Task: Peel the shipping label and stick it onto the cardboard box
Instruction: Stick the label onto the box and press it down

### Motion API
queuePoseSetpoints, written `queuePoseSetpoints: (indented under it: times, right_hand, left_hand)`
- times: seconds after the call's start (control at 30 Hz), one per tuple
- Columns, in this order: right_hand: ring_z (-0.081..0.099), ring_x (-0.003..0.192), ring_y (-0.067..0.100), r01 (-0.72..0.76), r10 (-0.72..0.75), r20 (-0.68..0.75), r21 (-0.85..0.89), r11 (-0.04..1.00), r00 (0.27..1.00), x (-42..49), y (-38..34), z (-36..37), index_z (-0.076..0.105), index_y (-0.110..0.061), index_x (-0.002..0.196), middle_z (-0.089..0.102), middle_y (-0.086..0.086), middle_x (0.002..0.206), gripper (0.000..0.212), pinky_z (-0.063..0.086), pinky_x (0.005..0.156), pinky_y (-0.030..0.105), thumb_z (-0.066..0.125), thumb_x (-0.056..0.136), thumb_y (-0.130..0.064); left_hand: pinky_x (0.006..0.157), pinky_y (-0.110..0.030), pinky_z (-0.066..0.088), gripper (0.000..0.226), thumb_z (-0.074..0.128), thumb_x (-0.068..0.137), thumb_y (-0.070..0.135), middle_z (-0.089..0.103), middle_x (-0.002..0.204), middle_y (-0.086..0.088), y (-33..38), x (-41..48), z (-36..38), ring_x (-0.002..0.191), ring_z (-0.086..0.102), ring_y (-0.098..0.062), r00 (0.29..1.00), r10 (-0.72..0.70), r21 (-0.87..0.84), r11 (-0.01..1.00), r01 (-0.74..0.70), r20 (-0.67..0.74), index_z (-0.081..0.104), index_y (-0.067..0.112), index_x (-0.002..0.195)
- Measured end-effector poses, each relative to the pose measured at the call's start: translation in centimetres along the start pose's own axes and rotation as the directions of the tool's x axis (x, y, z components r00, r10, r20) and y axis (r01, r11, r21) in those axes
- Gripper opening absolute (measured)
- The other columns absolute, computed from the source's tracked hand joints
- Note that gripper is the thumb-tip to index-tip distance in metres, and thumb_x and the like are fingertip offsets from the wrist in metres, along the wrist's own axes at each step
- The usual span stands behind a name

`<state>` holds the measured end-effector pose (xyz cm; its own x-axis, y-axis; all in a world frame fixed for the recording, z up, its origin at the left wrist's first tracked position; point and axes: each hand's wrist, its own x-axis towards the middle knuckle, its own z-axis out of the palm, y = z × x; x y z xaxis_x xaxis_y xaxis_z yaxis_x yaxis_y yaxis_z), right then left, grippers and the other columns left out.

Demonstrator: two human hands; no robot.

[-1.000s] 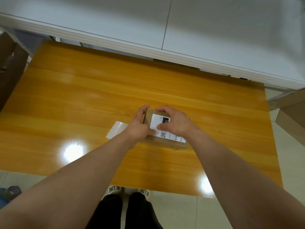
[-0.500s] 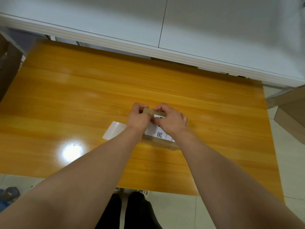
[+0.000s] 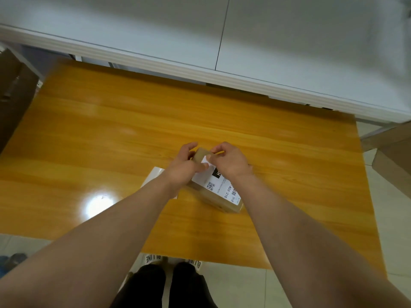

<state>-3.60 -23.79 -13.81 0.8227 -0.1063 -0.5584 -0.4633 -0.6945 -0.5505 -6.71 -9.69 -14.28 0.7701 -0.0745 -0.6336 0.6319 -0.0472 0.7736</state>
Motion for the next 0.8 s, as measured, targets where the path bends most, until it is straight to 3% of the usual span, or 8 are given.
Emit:
queuePoseSetpoints:
  times: [0.03,0.1,0.17,0.27,0.37,0.57,0.7,0.8]
  right_hand:
    - [0.064,0.084,0.016,0.029,-0.029,0.027,0.027,0.999,0.999,0.0,0.1,0.0,0.057,-0.041,0.083,0.065,-0.016,0.081,0.017,0.040,0.101,0.047,0.067,0.074,-0.052]
    - [0.065,0.096,0.023,0.085,-0.085,0.097,0.001,0.996,0.992,-0.2,0.5,-0.1,0.054,-0.054,0.088,0.066,-0.013,0.099,0.031,0.046,0.099,0.054,0.067,0.061,-0.060]
    - [0.056,0.115,0.028,0.174,-0.144,0.215,-0.129,0.976,0.966,-0.6,0.4,-0.7,0.045,-0.063,0.111,0.059,-0.006,0.124,0.058,0.044,0.100,0.055,0.070,0.059,-0.060]
    - [0.040,0.130,0.030,0.247,-0.161,0.308,-0.264,0.933,0.938,-1.3,0.4,-1.9,0.029,-0.053,0.141,0.048,0.003,0.139,0.087,0.037,0.106,0.055,0.079,0.070,-0.045]
    - [0.040,0.129,0.028,0.248,-0.154,0.306,-0.296,0.922,0.939,-1.7,0.3,-2.1,0.027,-0.051,0.143,0.050,0.003,0.137,0.090,0.035,0.106,0.053,0.080,0.071,-0.040]
    - [0.055,0.114,0.027,0.226,-0.132,0.304,-0.299,0.927,0.943,-1.5,-0.1,-1.7,0.028,-0.054,0.134,0.057,-0.002,0.122,0.086,0.041,0.102,0.052,0.080,0.067,-0.040]
    - [0.055,0.110,0.025,0.206,-0.121,0.287,-0.289,0.935,0.950,-1.5,-0.1,-1.7,0.031,-0.056,0.129,0.057,-0.005,0.116,0.079,0.041,0.100,0.048,0.079,0.067,-0.043]
    - [0.051,0.111,0.023,0.192,-0.125,0.243,-0.279,0.941,0.962,-1.6,-0.2,-1.4,0.034,-0.056,0.124,0.057,-0.006,0.116,0.071,0.031,0.091,0.042,0.076,0.067,-0.047]
  left_hand:
    - [0.097,-0.036,0.048,0.082,0.073,0.083,0.011,0.049,0.142,0.004,-0.3,-0.3,-0.3,0.122,0.054,-0.022,0.999,-0.012,0.015,1.000,0.011,0.040,0.030,0.033,0.149]
    - [0.090,-0.032,0.050,0.093,0.074,0.080,0.000,0.047,0.141,0.004,-0.6,-0.9,-0.6,0.119,0.054,-0.021,0.995,-0.023,0.053,0.998,0.018,0.093,0.025,0.034,0.151]
    - [0.085,-0.030,0.052,0.099,0.075,0.078,-0.005,0.046,0.139,0.003,-0.8,-1.2,-0.8,0.114,0.055,-0.019,0.993,-0.015,0.054,0.998,0.009,0.117,0.022,0.034,0.153]
    - [0.083,-0.028,0.055,0.105,0.075,0.077,-0.010,0.044,0.141,0.002,-0.9,-1.3,-1.0,0.110,0.056,-0.015,0.989,-0.010,0.041,0.999,0.004,0.149,0.019,0.034,0.154]
    - [0.074,-0.024,0.056,0.106,0.072,0.077,-0.015,0.044,0.138,0.002,-1.0,-1.3,-1.0,0.103,0.057,-0.010,0.988,-0.004,0.046,0.999,-0.003,0.156,0.020,0.036,0.154]
    - [0.090,-0.034,0.051,0.095,0.064,0.083,-0.016,0.048,0.139,-0.001,-1.5,-0.8,-1.2,0.119,0.053,-0.026,0.991,-0.014,-0.001,1.000,0.014,0.131,0.026,0.038,0.152]
    - [0.089,-0.029,0.049,0.091,0.059,0.086,-0.016,0.049,0.140,0.001,-1.8,-0.5,-1.3,0.117,0.054,-0.022,0.990,-0.015,-0.018,1.000,0.018,0.142,0.027,0.038,0.152]
    - [0.094,-0.032,0.049,0.089,0.058,0.088,-0.015,0.048,0.140,0.000,-2.0,-0.5,-1.3,0.115,0.054,-0.020,0.990,-0.008,-0.019,1.000,0.011,0.139,0.026,0.038,0.152]
